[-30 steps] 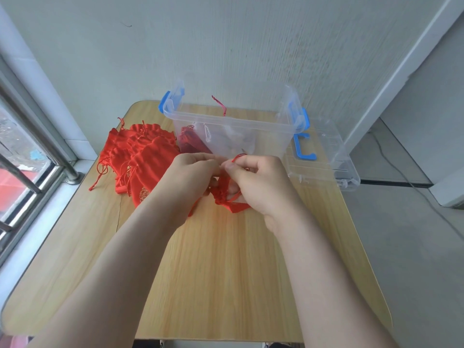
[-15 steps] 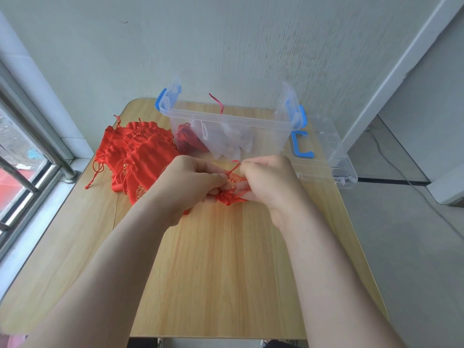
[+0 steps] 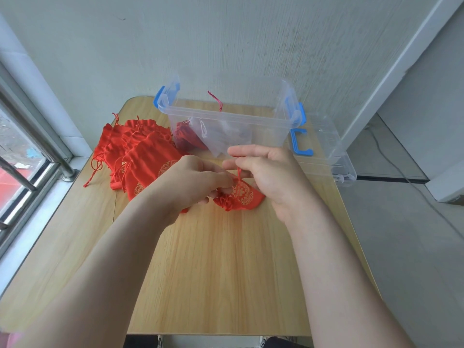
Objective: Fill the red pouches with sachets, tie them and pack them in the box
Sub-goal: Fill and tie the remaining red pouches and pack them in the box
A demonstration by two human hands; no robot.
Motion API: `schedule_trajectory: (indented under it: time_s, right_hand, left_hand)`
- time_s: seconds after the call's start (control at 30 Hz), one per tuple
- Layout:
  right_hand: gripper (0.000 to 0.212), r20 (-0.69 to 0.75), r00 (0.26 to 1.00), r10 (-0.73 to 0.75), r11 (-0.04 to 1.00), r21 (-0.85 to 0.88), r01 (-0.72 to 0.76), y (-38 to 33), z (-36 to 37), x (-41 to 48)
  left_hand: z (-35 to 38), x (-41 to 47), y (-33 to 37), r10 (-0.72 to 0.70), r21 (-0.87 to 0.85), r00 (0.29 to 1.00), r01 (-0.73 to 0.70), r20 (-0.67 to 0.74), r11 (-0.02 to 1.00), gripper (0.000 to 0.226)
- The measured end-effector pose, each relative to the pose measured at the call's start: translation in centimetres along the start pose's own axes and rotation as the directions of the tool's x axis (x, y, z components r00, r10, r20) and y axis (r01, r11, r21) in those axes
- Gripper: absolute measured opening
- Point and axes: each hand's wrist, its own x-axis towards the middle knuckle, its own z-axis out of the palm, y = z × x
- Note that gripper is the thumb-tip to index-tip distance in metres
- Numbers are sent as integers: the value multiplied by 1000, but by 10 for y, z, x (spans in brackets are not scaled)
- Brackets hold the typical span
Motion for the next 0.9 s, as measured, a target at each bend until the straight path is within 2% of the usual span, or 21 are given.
schedule_trajectory:
  time_s: [0.2, 0.33, 0.47, 0.53, 0.67, 0.8, 0.9]
  right_hand:
    - [18, -30, 999, -41, 999, 9, 41, 7, 1, 6]
    - [23, -63, 996, -55, 998, -1, 55, 11, 6, 9]
    - [42, -62, 989, -135, 974, -191, 121, 10, 7, 7]
    - [43, -25, 980, -195, 940, -289, 180, 5, 7, 1]
    - [38, 53, 954, -295, 858, -424, 289, 4, 11, -3]
    - [19, 47, 912, -407, 787, -490, 376, 10, 14, 1]
    - [17, 49, 894, -445, 740, -542, 398, 13, 13, 3]
  left_hand:
    - [1, -3, 2, 70, 21, 997, -71, 32, 997, 18]
    - [1, -2, 1, 78, -16, 997, -78, 0, 997, 15]
    - [-1, 0, -2, 37, -121, 995, -48, -92, 992, 21]
    - [-3, 1, -4, 10, -145, 992, -28, -126, 989, 22]
    - [-5, 0, -3, -22, -181, 994, 3, -104, 983, 29]
    - [-8, -1, -4, -53, -200, 993, 31, -107, 979, 22]
    - [-9, 0, -4, -61, -158, 995, 47, -81, 986, 19]
